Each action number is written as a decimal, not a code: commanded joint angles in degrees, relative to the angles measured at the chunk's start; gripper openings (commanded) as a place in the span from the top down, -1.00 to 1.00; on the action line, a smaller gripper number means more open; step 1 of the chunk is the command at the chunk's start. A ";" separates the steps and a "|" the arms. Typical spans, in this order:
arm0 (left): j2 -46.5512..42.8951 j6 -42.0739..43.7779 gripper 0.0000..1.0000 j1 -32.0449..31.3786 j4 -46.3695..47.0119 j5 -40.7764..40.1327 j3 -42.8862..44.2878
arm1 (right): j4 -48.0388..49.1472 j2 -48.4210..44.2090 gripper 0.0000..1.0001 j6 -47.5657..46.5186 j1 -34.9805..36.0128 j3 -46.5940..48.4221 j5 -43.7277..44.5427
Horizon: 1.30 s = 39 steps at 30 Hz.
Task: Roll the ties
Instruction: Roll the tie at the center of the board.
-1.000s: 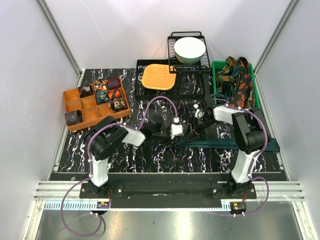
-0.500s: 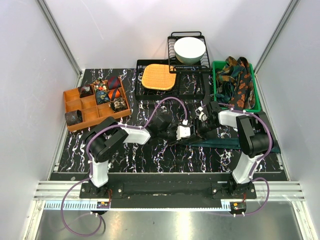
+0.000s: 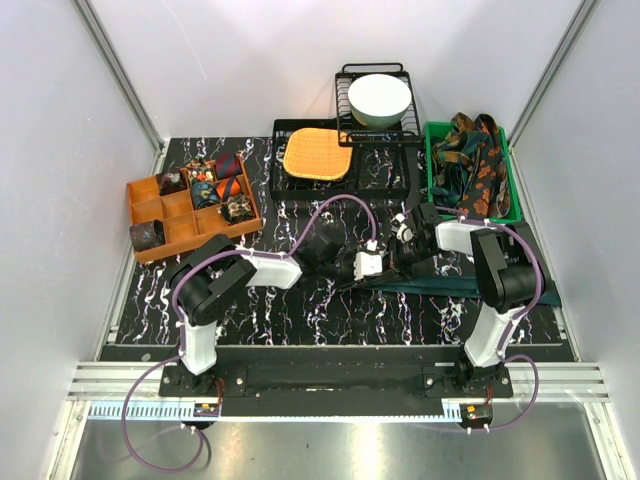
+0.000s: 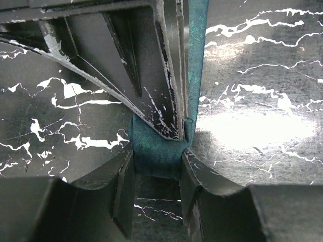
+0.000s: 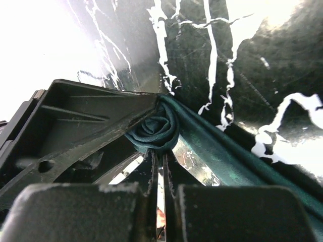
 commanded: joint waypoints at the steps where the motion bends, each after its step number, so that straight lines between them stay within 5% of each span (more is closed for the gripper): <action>1: 1.78 -0.52 0.18 1.97 -8.04 0.77 -4.27 | -1.96 3.94 1.00 -2.20 -0.90 0.86 7.19; 8: 1.69 -5.97 -0.19 3.29 5.13 9.99 -6.38 | -7.67 7.73 1.00 -4.39 -1.43 4.81 11.93; 21: 8.44 -17.13 -0.32 3.82 29.58 13.43 -7.62 | -12.60 11.86 1.00 -6.42 -1.43 7.37 18.80; 30: 11.71 -14.42 -0.05 3.21 33.64 13.61 -7.97 | -13.03 13.70 1.00 -6.50 -1.43 8.16 18.36; 35: 9.17 -8.71 0.46 2.77 21.78 12.29 -7.00 | -13.47 12.92 1.00 -7.64 -1.43 9.82 13.45; 39: 7.32 -3.62 0.55 2.77 9.13 10.80 -4.89 | -13.74 7.67 0.53 -8.88 -1.78 10.00 10.01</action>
